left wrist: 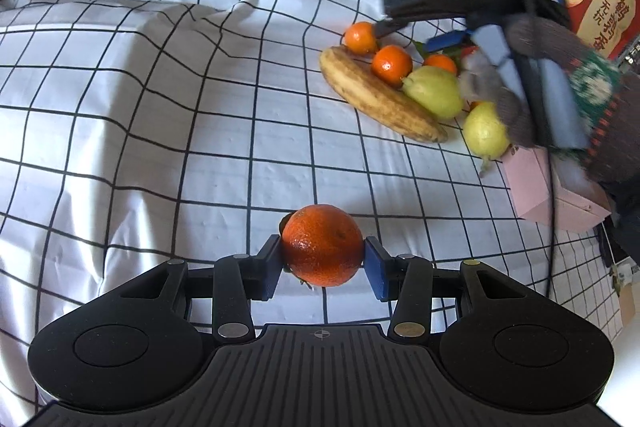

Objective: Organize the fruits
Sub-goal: 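Grasp a tangerine from the pile with the right gripper, then release the leafy tangerine into the pink box with the left gripper while the right carries its tangerine over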

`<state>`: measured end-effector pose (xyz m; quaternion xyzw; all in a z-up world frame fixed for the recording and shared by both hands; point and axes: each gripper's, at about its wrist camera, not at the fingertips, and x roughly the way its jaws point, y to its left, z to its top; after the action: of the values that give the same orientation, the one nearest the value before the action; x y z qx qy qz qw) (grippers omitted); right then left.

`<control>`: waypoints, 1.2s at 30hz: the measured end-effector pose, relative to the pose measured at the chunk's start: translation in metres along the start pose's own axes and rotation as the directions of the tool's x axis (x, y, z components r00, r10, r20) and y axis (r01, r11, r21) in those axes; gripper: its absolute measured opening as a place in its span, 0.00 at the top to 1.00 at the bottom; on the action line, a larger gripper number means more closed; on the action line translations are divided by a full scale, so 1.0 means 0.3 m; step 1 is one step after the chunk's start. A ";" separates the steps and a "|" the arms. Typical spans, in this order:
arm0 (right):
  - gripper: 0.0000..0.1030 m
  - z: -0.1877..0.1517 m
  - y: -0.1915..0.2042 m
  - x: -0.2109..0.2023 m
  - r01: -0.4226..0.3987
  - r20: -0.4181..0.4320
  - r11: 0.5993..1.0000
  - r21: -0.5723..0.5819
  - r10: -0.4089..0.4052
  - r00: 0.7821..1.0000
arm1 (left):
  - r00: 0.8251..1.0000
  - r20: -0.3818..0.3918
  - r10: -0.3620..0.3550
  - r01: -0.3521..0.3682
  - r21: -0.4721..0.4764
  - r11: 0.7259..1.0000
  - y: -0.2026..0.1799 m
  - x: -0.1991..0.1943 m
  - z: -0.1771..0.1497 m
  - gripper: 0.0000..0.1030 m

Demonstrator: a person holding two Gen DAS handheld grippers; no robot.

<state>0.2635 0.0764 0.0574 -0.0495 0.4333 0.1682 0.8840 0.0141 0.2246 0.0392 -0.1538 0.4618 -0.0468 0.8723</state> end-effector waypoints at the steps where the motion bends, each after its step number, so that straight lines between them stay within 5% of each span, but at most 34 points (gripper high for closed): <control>1: 0.29 0.009 0.016 0.024 -0.007 -0.012 1.000 0.003 0.007 1.000 | 1.000 0.000 -0.002 0.002 0.000 1.000 0.002 -0.001 0.001 0.53; 6: 0.31 0.026 0.064 0.098 -0.017 -0.054 1.000 0.019 0.018 0.998 | 1.000 -0.001 -0.011 0.011 -0.007 1.000 0.015 -0.002 0.003 0.53; 12: 0.59 0.019 0.075 0.125 -0.038 -0.091 0.999 0.000 0.038 0.995 | 1.000 -0.009 -0.020 0.020 -0.012 1.000 0.024 0.003 0.001 0.53; 18: 0.59 0.016 0.031 0.085 -0.040 -0.091 0.999 0.011 0.041 0.995 | 1.000 -0.014 -0.025 0.025 -0.010 1.000 0.019 0.012 0.004 0.53; 29: 0.60 -0.031 -0.054 -0.243 -0.128 0.046 0.991 0.030 0.127 0.991 | 0.996 -0.029 -0.088 0.089 0.032 0.996 -0.065 0.020 -0.004 0.53; 36: 0.60 -0.279 -0.173 -0.546 -0.092 0.110 0.995 0.025 0.089 0.990 | 0.985 -0.053 -0.164 0.169 0.103 0.980 -0.233 0.023 0.012 0.53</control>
<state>0.1254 -0.0336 0.1306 -0.0075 0.3890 0.2042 0.8983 0.0253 0.1577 0.0575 -0.1439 0.4633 -0.1476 0.8619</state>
